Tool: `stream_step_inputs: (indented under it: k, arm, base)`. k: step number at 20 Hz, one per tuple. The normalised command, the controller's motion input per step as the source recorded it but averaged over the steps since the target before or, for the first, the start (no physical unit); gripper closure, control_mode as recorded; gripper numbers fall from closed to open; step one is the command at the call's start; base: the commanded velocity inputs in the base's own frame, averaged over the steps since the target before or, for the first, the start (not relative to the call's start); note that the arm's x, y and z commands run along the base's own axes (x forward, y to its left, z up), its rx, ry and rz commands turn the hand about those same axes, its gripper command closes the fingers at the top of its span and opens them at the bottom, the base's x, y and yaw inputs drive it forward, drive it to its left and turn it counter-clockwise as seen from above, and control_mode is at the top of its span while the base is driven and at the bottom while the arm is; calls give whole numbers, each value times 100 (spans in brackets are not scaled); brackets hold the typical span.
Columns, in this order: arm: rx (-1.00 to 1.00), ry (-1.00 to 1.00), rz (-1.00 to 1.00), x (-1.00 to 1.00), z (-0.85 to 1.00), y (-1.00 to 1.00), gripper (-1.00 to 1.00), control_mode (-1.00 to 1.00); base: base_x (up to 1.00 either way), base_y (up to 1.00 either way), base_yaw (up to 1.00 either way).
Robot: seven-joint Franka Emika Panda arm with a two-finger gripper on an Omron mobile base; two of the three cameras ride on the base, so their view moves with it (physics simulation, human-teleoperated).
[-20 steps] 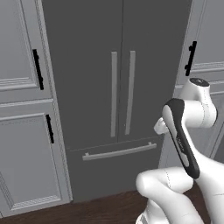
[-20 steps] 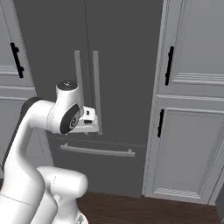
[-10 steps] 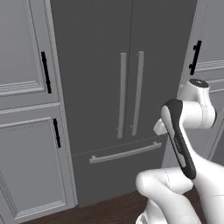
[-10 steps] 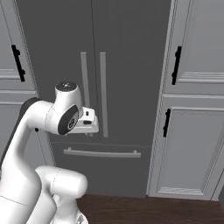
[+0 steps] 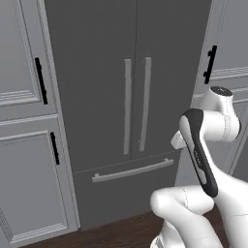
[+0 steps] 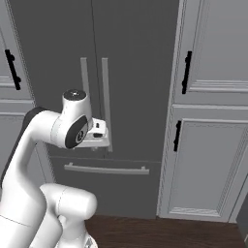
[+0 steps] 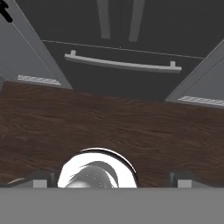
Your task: Grab a lemon wedge from the fridge and one ice cube from the ice bowl, and put them in the glass of lemonade.
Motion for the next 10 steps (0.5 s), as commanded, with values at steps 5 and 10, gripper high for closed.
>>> stream_step_inputs:
  k: [5,10]
  arm:
    - [0,0,0,0,0,0,-100,100]
    - [0,0,0,0,0,0,-100,100]
  base:
    - [-17,-26,5]
    - [-45,-15,7]
